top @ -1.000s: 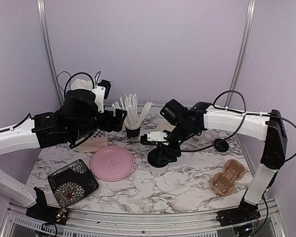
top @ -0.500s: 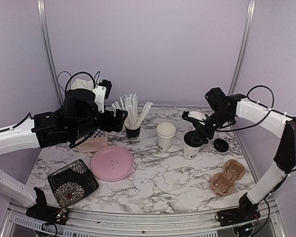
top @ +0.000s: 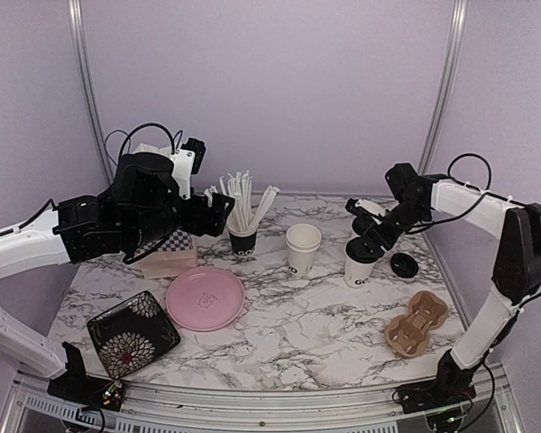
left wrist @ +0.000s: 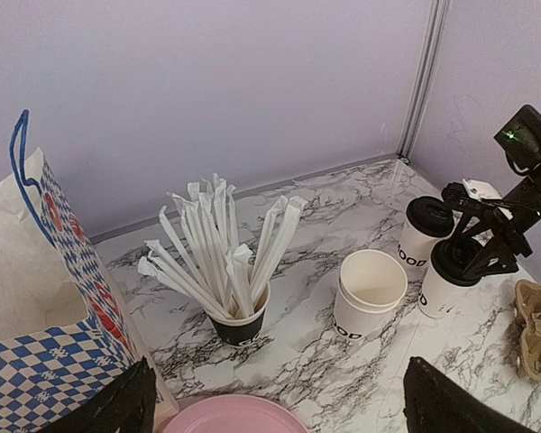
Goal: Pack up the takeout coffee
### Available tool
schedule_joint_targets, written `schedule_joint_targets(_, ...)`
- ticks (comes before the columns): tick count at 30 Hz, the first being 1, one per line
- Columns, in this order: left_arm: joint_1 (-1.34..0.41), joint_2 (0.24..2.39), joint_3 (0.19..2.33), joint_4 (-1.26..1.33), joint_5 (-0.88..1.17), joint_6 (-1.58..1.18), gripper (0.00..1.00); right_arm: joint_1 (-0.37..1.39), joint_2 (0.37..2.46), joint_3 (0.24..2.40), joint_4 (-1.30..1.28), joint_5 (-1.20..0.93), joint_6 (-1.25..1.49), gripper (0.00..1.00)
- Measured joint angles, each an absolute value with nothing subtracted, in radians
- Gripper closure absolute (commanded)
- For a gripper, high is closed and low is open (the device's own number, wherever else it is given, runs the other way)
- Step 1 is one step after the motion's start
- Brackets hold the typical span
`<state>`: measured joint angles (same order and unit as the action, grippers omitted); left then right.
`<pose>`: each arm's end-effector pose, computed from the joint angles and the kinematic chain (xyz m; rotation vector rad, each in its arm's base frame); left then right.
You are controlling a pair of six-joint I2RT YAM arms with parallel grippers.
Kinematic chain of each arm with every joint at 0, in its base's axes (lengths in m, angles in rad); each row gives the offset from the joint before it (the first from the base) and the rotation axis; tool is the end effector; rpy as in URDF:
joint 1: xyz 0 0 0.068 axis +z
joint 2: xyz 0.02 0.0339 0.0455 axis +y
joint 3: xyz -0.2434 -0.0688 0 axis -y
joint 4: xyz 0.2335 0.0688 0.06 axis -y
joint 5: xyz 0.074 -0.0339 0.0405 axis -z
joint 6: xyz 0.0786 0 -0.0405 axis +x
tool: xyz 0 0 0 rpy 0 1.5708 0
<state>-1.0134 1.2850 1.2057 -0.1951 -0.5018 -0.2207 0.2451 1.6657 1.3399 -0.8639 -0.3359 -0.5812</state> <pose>0.2048 -0.2570 0.3496 0.3718 1.7918 -0.4117 0.3222 0.1073 0.2003 -1.1604 2.4279 0.3628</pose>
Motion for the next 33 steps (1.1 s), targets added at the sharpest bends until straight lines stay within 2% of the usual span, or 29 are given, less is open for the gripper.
schedule_joint_targets(5,-1.013,1.283,1.268,-0.285,-0.517,-0.213,0.13,0.242,1.666,1.34,-0.843,-0.341,-0.554,0.02)
schedule_joint_targets(15,-0.963,1.179,1.46,-0.538,-0.71,-0.221,0.2,0.242,1.582,1.34,-0.841,-0.364,-0.516,0.02)
schedule_joint_targets(19,-0.825,1.129,1.518,-0.643,-0.743,-0.245,0.27,0.242,1.514,1.34,-0.843,-0.373,-0.492,0.02)
schedule_joint_targets(23,-0.635,1.124,1.547,-0.72,-0.68,-0.285,0.26,0.242,1.468,1.34,-0.839,-0.371,-0.471,0.01)
schedule_joint_targets(28,-0.427,1.229,1.599,-0.773,-0.52,-0.336,0.24,0.242,1.434,1.338,-0.838,-0.369,-0.467,0.02)
schedule_joint_targets(33,-0.27,1.384,1.615,-0.775,-0.359,-0.363,0.29,0.242,1.395,1.319,-0.828,-0.38,-0.467,0.02)
